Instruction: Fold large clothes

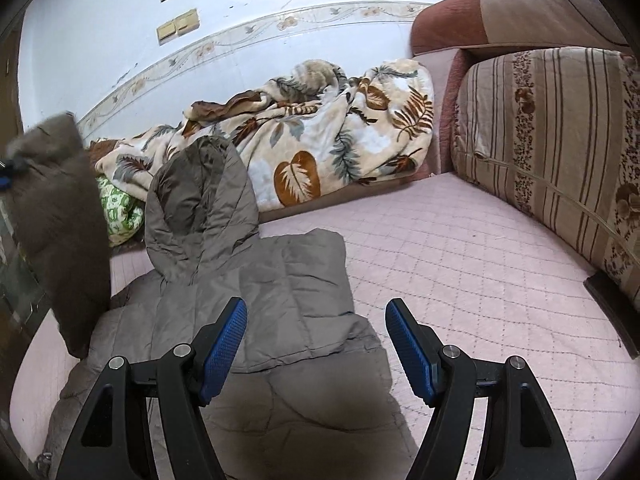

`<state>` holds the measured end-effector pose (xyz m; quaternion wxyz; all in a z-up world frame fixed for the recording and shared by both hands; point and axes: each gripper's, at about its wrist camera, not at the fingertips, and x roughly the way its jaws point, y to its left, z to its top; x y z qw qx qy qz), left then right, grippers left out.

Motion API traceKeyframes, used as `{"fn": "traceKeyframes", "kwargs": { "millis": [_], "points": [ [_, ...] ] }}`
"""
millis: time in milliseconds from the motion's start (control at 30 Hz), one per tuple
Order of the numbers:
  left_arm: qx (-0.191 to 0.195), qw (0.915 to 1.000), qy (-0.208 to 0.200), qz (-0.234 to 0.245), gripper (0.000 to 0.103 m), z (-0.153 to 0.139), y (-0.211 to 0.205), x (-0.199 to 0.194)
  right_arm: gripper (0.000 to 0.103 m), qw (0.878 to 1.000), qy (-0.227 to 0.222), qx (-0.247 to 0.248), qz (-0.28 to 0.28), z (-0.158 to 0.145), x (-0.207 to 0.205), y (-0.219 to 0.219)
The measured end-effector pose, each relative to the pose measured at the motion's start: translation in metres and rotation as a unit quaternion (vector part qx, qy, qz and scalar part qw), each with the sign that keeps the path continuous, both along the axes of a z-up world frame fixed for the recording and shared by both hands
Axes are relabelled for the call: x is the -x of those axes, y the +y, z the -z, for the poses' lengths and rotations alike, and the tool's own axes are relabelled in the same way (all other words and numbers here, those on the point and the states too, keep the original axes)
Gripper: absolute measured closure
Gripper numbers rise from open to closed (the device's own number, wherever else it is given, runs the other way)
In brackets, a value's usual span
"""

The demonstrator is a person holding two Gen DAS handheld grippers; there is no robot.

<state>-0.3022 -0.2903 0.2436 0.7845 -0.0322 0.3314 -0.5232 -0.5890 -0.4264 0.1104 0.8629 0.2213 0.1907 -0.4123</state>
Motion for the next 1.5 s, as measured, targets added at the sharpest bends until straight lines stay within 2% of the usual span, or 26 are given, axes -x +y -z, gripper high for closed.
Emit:
{"fn": "traceKeyframes", "kwargs": {
  "millis": [167,333,400,500,633,700,767,833,867,900,967,1100,1300,1400,1500],
  "points": [
    [-0.054,0.9980,0.025,0.023,0.090,0.075,-0.048,0.035,0.027,1.000,-0.006,-0.004,0.005,-0.001,0.007,-0.004],
    [-0.127,0.9887,0.060,0.052,0.086,0.156,-0.082,0.058,0.027,1.000,-0.005,-0.003,0.007,-0.002,0.006,-0.005],
    [-0.155,0.9836,0.066,0.063,0.074,0.174,-0.086,0.065,0.027,1.000,-0.003,-0.005,0.007,-0.001,0.004,-0.007],
    [-0.162,0.9797,0.066,0.098,0.054,0.175,-0.079,0.075,0.027,1.000,-0.002,-0.002,0.013,-0.003,0.001,-0.010],
    [-0.119,0.9870,0.024,0.105,0.047,0.137,-0.045,0.069,0.027,1.000,-0.017,0.006,0.012,-0.010,-0.004,-0.014],
    [-0.107,0.9911,-0.014,0.078,0.036,0.117,-0.024,0.049,0.028,1.000,-0.023,0.011,-0.003,-0.012,-0.013,-0.012],
    [-0.115,0.9914,-0.051,0.034,0.036,0.107,-0.007,0.023,0.034,0.999,-0.022,0.017,-0.024,-0.013,-0.029,-0.008],
    [-0.148,0.9856,-0.081,-0.012,0.036,0.107,0.008,-0.010,0.045,0.998,-0.020,0.016,-0.050,-0.011,-0.047,-0.004],
    [-0.168,0.9798,-0.099,-0.044,0.036,0.112,0.016,-0.030,0.049,0.998,-0.015,0.015,-0.064,-0.008,-0.060,-0.001],
    [-0.180,0.9760,-0.104,-0.064,0.036,0.117,0.021,-0.042,0.057,0.997,-0.007,0.010,-0.078,-0.005,-0.072,0.000],
    [-0.209,0.9687,-0.096,-0.093,0.036,0.137,0.033,-0.072,0.061,0.995,0.009,-0.004,-0.103,0.005,-0.095,0.001],
    [-0.246,0.9604,-0.078,-0.106,0.036,0.172,0.037,-0.102,0.062,0.992,0.047,-0.019,-0.118,0.025,-0.124,0.000],
    [-0.252,0.9624,-0.031,-0.096,0.034,0.214,0.036,-0.109,0.062,0.985,0.111,-0.075,-0.106,0.070,-0.148,-0.019],
    [-0.248,0.9636,-0.020,-0.097,0.032,0.216,0.035,-0.113,0.058,0.979,0.142,-0.108,-0.101,0.091,-0.156,-0.029],
    [-0.253,0.9624,-0.033,-0.093,0.033,0.206,0.034,-0.110,0.058,0.976,0.145,-0.126,-0.098,0.097,-0.155,-0.034]
  ]
}}
